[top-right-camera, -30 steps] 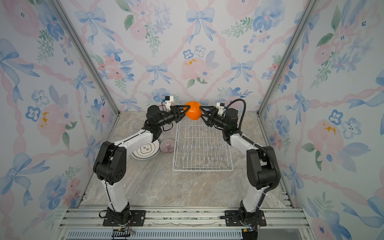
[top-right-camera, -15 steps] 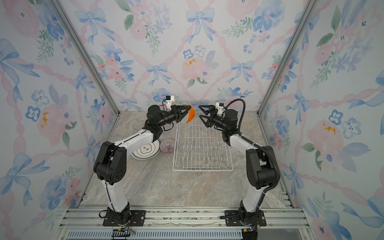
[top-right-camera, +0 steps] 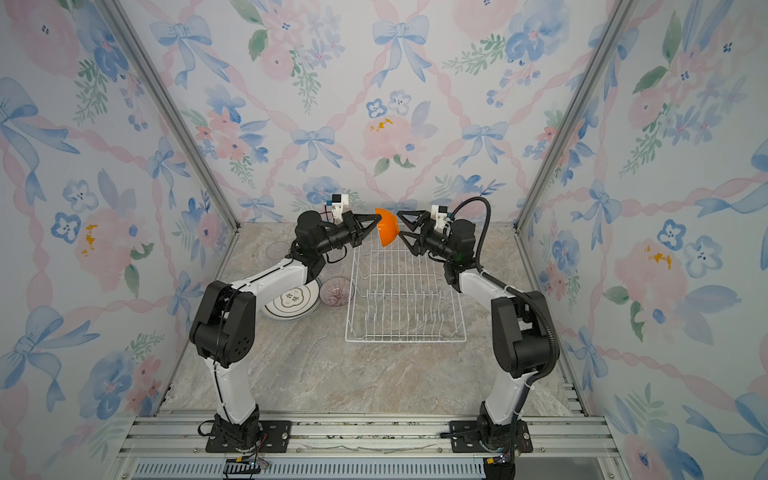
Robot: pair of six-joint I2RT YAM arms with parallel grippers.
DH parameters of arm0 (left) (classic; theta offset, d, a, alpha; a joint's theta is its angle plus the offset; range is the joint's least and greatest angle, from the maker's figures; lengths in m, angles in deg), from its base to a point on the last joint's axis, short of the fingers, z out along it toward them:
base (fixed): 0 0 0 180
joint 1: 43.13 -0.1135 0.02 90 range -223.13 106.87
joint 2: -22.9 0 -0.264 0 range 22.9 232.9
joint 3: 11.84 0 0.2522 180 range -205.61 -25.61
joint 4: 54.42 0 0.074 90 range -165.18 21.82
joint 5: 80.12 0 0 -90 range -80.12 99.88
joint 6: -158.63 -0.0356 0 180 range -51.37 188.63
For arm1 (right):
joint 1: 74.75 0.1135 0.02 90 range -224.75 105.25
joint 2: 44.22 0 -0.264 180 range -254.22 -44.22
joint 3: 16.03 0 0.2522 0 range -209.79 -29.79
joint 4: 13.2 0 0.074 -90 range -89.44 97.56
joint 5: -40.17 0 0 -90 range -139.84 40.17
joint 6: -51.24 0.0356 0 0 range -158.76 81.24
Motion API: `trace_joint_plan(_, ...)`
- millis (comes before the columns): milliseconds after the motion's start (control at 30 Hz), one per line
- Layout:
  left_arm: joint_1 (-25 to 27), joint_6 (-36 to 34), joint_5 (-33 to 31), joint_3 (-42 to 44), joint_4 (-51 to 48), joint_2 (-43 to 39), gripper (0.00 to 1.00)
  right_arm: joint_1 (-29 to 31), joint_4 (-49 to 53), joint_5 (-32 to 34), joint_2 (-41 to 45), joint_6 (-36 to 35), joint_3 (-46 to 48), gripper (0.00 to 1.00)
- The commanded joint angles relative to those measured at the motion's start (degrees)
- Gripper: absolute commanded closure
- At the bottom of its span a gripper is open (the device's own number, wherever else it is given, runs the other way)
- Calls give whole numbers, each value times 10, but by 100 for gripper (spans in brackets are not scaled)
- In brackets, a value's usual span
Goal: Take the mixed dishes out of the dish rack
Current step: 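Close the left gripper on the orange bowl's rim and open the right gripper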
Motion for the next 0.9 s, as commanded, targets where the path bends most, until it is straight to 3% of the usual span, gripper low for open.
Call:
trace_joint_plan(0, -1, -17, 1, -4, 13, 5, 100, -5, 33, 0, 20, -40, 1, 3)
trace_joint_plan(200, 0, -30, 2, -6, -3, 0, 100, -3, 130, 24, 54, -119, -4, 3)
trace_joint_plan(433, 2, -133, -33, -23, -128, -35, 100, -1, 264, 60, 107, -219, -21, 3)
trace_joint_plan(667, 2, -200, -62, -25, -201, -67, 100, 1, 324, 79, 137, -262, -26, 3)
trace_joint_plan(767, 2, -257, -88, -32, -271, -88, 100, 2, 355, 94, 149, -285, -28, 3)
trace_joint_plan(867, 5, -347, -156, -55, -387, -117, 100, 3, 414, 133, 170, -328, -33, 3)
